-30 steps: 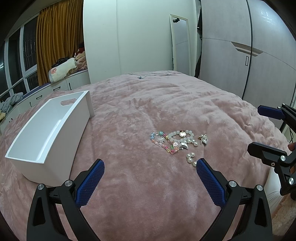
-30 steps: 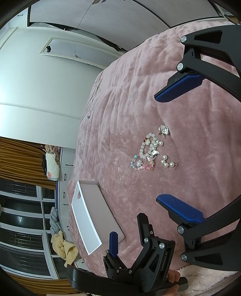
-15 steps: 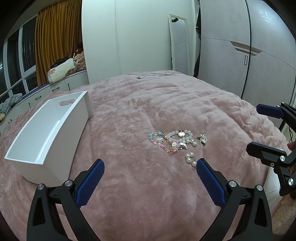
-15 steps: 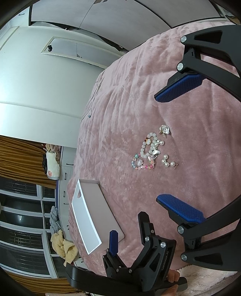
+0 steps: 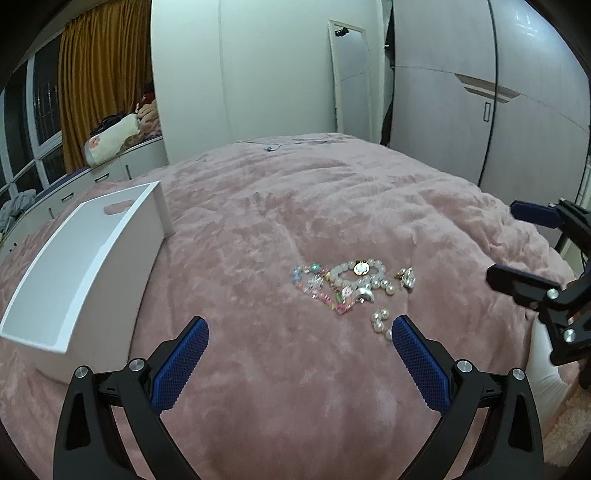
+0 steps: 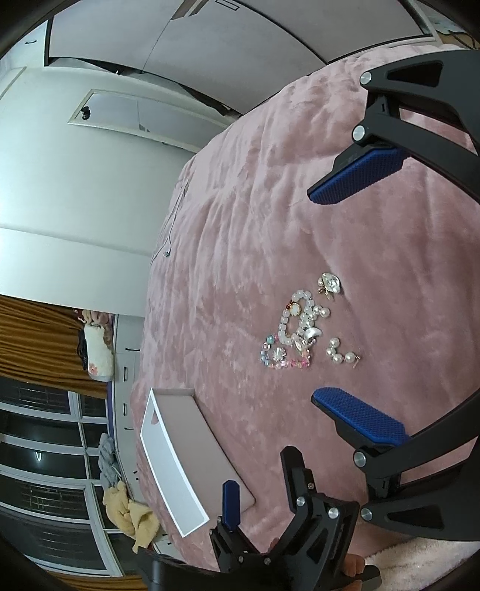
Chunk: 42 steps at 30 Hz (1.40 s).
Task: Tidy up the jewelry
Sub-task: 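Lower both tools toward the jewelry pile on the bed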
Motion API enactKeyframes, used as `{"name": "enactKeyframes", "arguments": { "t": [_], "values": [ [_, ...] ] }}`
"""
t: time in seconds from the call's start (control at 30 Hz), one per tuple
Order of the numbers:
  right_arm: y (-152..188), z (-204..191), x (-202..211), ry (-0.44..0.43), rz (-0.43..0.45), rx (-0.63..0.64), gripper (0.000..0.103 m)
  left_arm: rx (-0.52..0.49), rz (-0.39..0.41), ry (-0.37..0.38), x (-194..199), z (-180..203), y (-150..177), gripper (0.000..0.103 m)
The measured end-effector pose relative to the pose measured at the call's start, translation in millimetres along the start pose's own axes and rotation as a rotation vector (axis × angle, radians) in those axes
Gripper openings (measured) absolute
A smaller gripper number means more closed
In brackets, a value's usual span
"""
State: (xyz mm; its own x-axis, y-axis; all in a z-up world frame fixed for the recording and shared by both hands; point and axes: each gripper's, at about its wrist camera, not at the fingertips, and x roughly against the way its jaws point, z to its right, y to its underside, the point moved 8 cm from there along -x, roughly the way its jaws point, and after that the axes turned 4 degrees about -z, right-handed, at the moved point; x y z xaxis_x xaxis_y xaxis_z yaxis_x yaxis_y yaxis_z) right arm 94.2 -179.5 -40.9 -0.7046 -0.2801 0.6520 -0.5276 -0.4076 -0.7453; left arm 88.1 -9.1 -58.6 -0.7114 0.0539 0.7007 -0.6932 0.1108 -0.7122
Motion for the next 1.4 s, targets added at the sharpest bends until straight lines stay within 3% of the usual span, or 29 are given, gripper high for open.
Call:
{"name": "enactKeyframes", "arguments": {
  "t": [0.2, 0.4, 0.53, 0.8, 0.97, 1.07, 1.13, 1.2, 1.27, 1.4],
  "values": [
    [-6.4, 6.5, -25.3, 0.01, -0.028, -0.021, 0.098, -0.026, -0.063, 0.033, -30.0, 1.8, -8.3, 0.101],
    [-2.0, 13.9, -56.4, 0.025, -0.082, -0.023, 0.098, 0.046, -0.151, 0.114, -71.8, -7.5, -6.9, 0.101],
    [7.0, 18.6, -76.8, 0.025, -0.122, -0.028, 0.089, 0.068, -0.174, 0.177, -95.9, -7.6, -11.4, 0.101],
    [30.0, 24.9, -113.5, 0.029, -0.202, -0.027, 0.083, 0.043, -0.231, 0.198, -139.7, -0.2, -8.7, 0.1],
    [33.8, 26.9, -126.9, 0.026, -0.213, -0.035, 0.082, 0.062, -0.247, 0.173, -153.3, -4.6, -1.4, 0.078],
    [38.5, 26.9, -136.1, 0.017, -0.235, -0.028, 0.074, 0.068, -0.239, 0.169, -154.2, -6.2, -1.9, 0.072],
    [43.1, 26.2, -141.4, -0.003, -0.257, -0.035, 0.061, 0.059, -0.236, 0.157, -153.9, -5.5, -1.5, 0.065],
    [48.3, 25.4, -146.2, -0.023, -0.278, -0.044, 0.06, 0.054, -0.233, 0.156, -153.0, -4.4, -0.3, 0.06],
    [50.6, 25.7, -147.8, -0.029, -0.281, -0.046, 0.059, 0.044, -0.23, 0.172, -152.5, -1.1, -0.7, 0.045],
    [51.7, 28.8, -148.7, -0.039, -0.285, -0.063, 0.048, 0.011, -0.242, 0.182, -153.2, 9.1, 1.3, 0.028]
  ]
}}
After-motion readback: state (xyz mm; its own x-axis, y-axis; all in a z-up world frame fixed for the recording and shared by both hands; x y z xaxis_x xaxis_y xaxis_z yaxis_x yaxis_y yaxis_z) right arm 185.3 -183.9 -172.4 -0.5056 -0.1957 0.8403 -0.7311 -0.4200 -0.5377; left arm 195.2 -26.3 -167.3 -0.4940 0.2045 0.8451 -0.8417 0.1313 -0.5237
